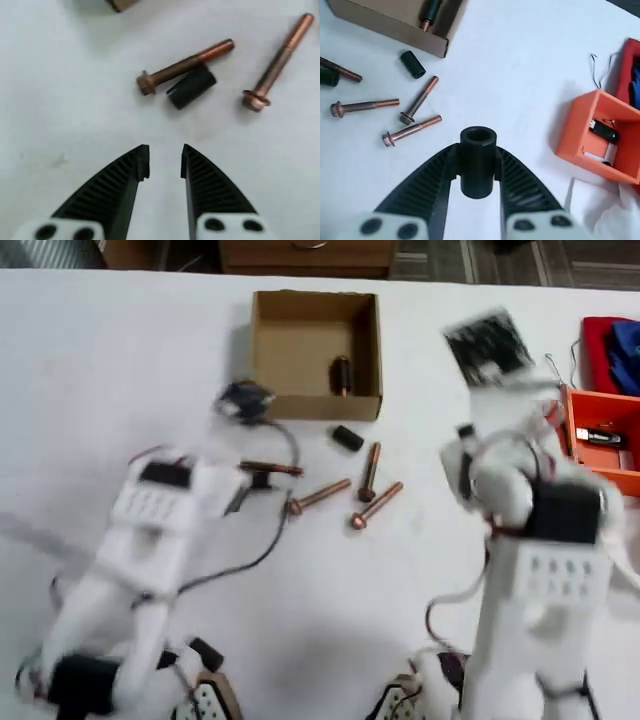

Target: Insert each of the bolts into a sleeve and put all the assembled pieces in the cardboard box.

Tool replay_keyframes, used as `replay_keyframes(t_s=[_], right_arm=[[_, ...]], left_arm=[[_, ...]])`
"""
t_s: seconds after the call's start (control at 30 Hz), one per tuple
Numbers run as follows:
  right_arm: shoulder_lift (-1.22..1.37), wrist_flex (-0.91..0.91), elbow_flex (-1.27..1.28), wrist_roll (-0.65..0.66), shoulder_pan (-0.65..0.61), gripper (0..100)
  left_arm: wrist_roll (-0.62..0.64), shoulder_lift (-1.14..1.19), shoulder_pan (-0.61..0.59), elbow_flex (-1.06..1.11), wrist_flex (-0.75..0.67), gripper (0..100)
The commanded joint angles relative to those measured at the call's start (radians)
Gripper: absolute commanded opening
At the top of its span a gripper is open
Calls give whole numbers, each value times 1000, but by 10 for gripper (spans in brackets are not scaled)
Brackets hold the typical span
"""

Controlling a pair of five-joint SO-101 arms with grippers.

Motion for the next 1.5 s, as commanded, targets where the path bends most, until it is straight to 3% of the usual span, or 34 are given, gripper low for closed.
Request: replay_keyframes(t_s=[0.0, 0.2, 0.4, 0.5, 0.63, 0.97, 1.1, 1.47], right_arm=[[-193, -56, 178, -2, 61, 21], [-357, -56, 382, 0, 116, 21], [-464, 13, 390, 32, 180, 21], [-481, 18, 391, 57, 188, 21], [-479, 10, 391, 57, 209, 21], [-479, 12, 391, 57, 202, 21], [-479, 12, 393, 57, 202, 21], [-478, 10, 393, 49, 202, 21]], left_arm=[[-37, 275, 121, -349, 184, 134], [-173, 651, 238, -814, 430, 136], [-184, 925, 241, -1141, 525, 217], [-252, 1017, 242, -1244, 572, 195], [-299, 1102, 249, -1322, 632, 163], [-299, 1192, 249, -1343, 626, 156], [-296, 1183, 249, -1342, 635, 16], [-301, 1097, 276, -1437, 773, 25]])
